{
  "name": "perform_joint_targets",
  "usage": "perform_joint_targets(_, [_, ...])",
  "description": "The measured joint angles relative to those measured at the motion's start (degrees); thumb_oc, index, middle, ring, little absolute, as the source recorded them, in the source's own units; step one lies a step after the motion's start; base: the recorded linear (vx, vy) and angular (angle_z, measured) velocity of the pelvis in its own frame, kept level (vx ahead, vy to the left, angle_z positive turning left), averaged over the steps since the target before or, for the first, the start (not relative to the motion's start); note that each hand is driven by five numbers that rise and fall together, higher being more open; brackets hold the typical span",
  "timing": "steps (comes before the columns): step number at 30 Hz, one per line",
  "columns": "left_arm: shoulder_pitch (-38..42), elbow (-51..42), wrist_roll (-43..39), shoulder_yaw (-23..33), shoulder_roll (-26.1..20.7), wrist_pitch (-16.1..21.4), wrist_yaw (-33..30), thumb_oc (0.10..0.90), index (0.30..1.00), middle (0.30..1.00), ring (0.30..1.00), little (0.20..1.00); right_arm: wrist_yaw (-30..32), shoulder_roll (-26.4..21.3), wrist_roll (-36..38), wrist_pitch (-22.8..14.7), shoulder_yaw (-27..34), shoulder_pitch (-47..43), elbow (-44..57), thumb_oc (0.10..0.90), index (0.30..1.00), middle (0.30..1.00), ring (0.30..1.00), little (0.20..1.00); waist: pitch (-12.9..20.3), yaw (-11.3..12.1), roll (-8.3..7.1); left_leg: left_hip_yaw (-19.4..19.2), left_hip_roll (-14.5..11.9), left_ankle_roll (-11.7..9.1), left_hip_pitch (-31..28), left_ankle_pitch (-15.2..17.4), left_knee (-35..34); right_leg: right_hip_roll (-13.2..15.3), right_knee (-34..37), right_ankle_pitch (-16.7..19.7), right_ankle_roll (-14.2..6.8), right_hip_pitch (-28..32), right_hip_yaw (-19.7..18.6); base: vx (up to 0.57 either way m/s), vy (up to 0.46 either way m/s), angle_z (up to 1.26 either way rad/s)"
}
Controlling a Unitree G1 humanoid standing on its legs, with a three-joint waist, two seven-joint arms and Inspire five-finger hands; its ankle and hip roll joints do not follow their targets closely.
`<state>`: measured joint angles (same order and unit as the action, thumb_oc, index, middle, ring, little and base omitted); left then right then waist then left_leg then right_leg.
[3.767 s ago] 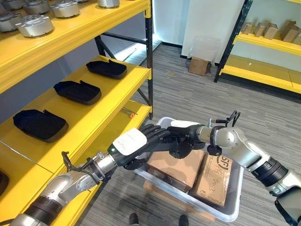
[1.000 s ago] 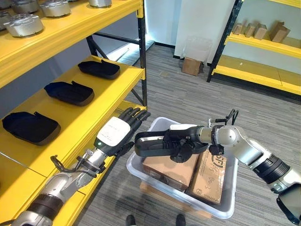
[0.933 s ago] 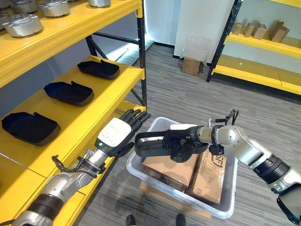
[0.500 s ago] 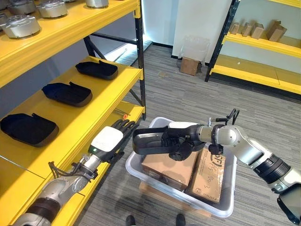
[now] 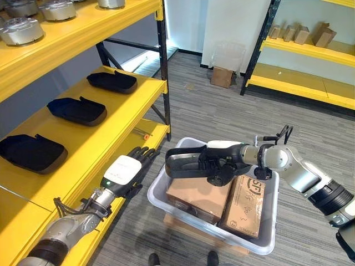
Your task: Move parts from the plastic box to the shelf.
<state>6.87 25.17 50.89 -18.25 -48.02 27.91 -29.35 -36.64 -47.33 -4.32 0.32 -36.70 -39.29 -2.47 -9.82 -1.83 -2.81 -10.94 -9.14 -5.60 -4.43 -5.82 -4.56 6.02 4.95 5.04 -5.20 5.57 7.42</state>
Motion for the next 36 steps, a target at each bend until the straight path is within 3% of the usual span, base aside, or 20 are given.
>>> perform_joint_targets(24, [1.4,0.4,-0.1,-1.9,0.9,-1.9,-0.7,0.9,1.0,1.0,1.0,1.0,-0.9,2.4,0.0,-0.1,-0.9,-0.9,-0.1,0.4,0.3,0.3,0.3,0.3,0.0,0.4,-0.01,0.0,0.0,0.0,-0.1,0.0,0.0,0.0,0.0,0.1,0.0,0.1,-0.1,0.0,0.0,0.0])
perform_joint_targets(29, [1.5,1.4,-0.1,-1.9,2.1,-2.8,-1.2,0.9,1.0,1.0,1.0,1.0,-0.9,2.7,0.0,0.4,-4.9,-3.7,-0.2,0.4,0.3,0.3,0.3,0.3,0.0,0.3,-0.01,0.0,-0.1,0.0,-0.4,0.0,0.0,-0.1,0.0,0.1,0.0,0.3,-0.1,0.0,0.0,0.0])
perform_joint_targets(36, [2.5,1.4,-0.1,-2.5,2.3,-2.4,-1.4,0.9,1.0,1.0,1.0,1.0,-0.9,6.2,0.0,0.7,-5.6,-4.0,-0.2,0.4,0.3,0.3,0.3,0.3,0.0,0.5,-0.07,0.0,-0.2,-0.1,-0.6,-0.1,0.0,-0.2,0.0,0.1,0.1,0.5,-0.1,0.0,0.0,0.0])
